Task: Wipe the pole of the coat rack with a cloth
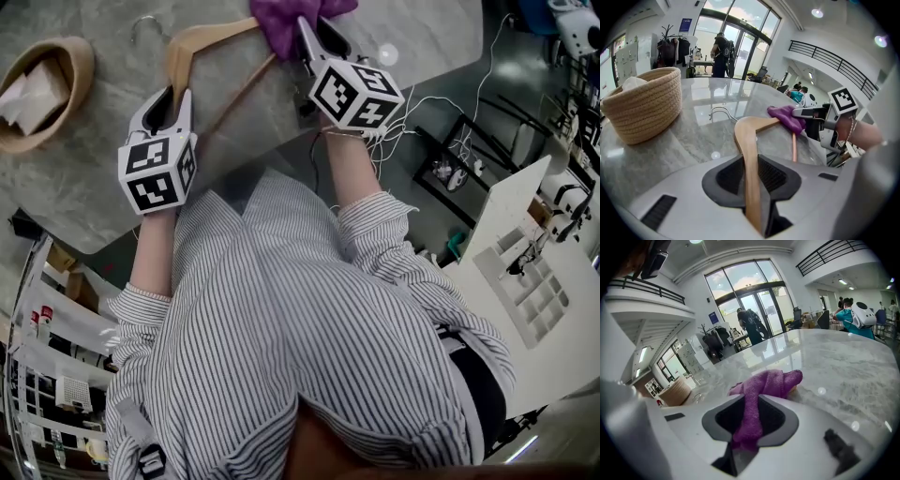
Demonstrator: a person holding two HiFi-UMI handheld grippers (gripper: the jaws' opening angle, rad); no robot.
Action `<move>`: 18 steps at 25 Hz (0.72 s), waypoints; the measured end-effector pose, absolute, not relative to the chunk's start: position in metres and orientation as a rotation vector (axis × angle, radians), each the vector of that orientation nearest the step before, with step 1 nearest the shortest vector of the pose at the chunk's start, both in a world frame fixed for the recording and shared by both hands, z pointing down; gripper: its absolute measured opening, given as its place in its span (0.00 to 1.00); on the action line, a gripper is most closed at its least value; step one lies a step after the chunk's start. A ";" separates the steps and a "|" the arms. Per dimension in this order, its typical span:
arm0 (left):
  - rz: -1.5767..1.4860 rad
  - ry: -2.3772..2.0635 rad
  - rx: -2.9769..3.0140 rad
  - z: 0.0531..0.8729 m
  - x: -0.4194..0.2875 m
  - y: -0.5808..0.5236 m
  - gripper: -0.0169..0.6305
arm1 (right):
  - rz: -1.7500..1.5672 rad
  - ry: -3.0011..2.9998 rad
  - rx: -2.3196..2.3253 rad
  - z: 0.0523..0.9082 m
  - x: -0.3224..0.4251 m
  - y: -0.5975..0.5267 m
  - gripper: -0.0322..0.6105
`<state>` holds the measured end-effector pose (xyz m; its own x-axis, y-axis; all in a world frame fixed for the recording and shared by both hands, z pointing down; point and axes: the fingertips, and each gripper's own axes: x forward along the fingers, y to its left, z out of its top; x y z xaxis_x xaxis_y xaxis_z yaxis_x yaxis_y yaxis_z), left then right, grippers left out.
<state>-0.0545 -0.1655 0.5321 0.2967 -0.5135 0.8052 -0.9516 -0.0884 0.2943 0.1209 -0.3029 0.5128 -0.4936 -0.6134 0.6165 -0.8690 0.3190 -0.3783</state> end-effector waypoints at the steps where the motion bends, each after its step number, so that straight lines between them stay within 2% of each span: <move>1: 0.658 -1.335 1.730 0.532 -0.055 -0.165 0.18 | 0.980 -2.233 1.314 0.513 0.118 -0.302 0.19; 18: 0.621 -1.317 1.759 0.531 -0.055 -0.165 0.18 | 0.984 -2.297 1.134 0.511 0.058 -0.277 0.19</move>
<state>-0.0550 -0.1651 0.5309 0.3276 -0.5290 0.7829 -0.9406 -0.1038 0.3234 0.0577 -0.2767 0.5108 -0.5940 -0.5258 0.6088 -0.8035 0.4246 -0.4172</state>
